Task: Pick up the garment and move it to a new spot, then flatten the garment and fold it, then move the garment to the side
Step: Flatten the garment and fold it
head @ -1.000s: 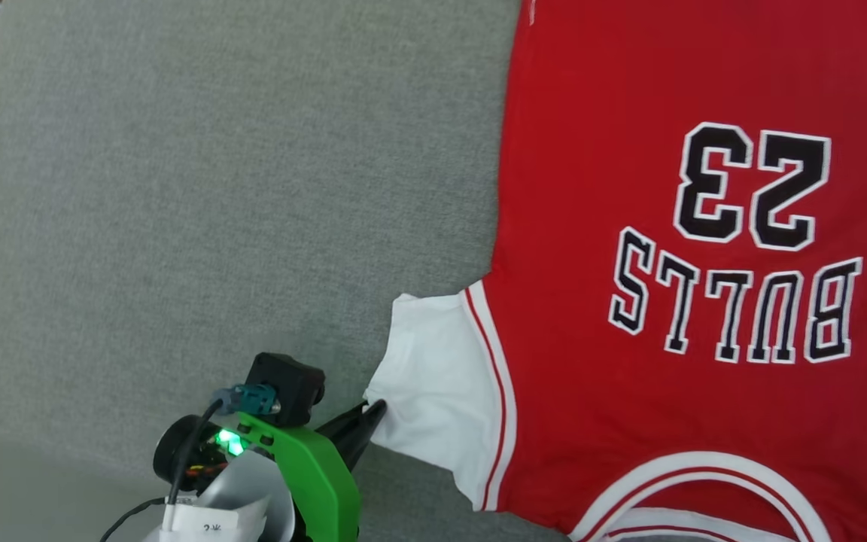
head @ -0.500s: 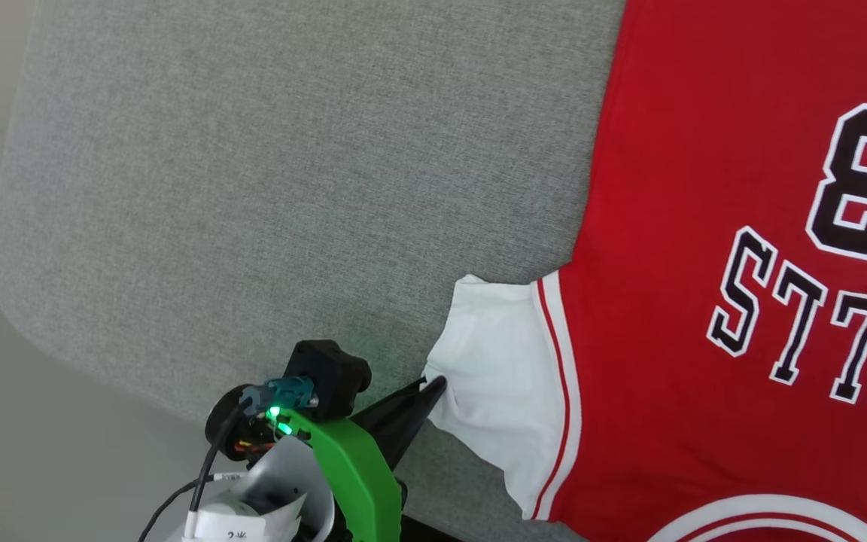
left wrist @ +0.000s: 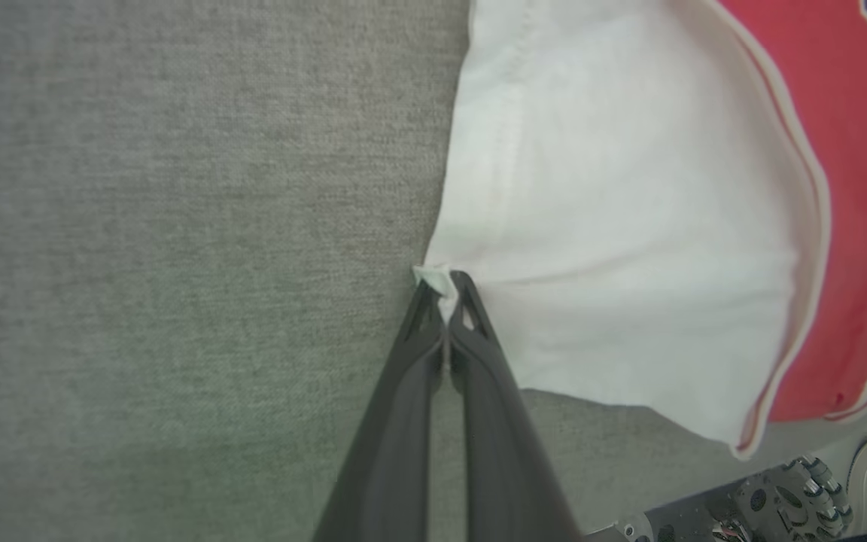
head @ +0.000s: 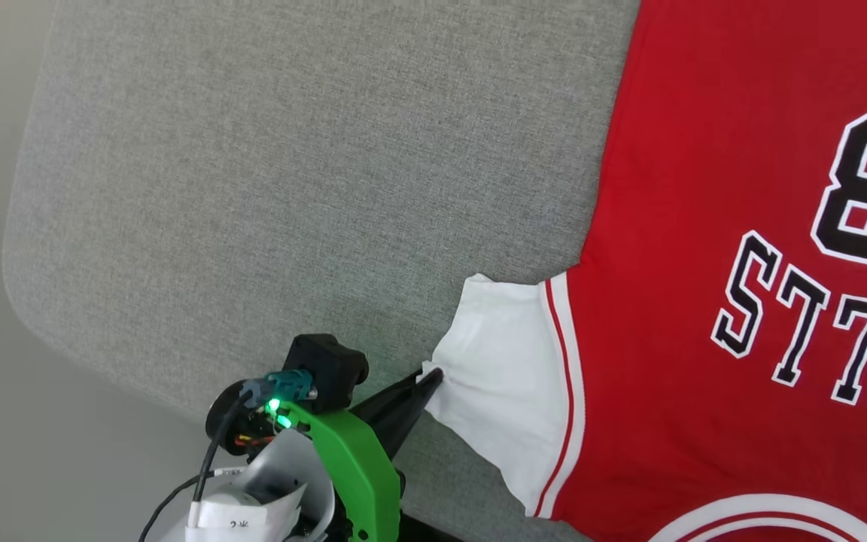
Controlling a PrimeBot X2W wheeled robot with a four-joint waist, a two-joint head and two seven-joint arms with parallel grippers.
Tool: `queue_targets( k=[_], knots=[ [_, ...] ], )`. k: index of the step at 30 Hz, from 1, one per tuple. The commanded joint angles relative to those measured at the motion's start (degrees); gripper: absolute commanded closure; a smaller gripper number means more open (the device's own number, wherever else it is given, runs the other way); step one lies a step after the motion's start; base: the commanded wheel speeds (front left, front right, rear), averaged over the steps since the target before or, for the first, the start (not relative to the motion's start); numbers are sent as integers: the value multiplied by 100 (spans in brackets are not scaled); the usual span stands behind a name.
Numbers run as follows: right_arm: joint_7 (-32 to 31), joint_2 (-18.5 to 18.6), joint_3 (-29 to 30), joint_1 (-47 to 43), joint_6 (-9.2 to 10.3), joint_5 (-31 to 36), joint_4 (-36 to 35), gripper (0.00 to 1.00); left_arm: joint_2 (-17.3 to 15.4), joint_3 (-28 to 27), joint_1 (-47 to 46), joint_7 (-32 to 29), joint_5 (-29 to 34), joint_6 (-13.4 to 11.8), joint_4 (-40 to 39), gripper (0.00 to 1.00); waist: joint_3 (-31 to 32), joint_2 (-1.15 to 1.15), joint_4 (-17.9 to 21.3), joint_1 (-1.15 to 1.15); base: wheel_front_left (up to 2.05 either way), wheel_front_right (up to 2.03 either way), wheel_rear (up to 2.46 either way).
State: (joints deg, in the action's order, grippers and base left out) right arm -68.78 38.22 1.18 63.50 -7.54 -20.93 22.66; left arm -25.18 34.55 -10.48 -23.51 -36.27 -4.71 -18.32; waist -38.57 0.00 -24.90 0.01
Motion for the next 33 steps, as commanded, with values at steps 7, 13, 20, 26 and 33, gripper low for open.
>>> queue_targets(
  k=[7,13,20,26,33],
  knots=[
    [334,-61,184,-1304,5,-131,349,100,-191,-155,33,-39,-32,-112,168,100,890,0,460,-1,0,0,0],
    [690,-240,608,-2228,5,-513,325,100,-286,-231,151,-34,-62,-201,236,100,1498,0,783,-1,0,0,0],
    [1045,-755,1061,-3359,5,-873,-46,100,-262,-349,426,49,-219,-378,310,100,2110,0,1212,-1,0,0,0],
    [1094,-971,1302,-4169,5,-1084,-399,100,-316,-438,588,77,-308,-465,417,100,2525,0,1489,-1,0,0,0],
    [1141,-1131,1442,-5019,5,-1279,-853,100,-310,-473,776,130,-416,-520,537,100,2941,0,1703,-1,0,0,0]
  ],
)
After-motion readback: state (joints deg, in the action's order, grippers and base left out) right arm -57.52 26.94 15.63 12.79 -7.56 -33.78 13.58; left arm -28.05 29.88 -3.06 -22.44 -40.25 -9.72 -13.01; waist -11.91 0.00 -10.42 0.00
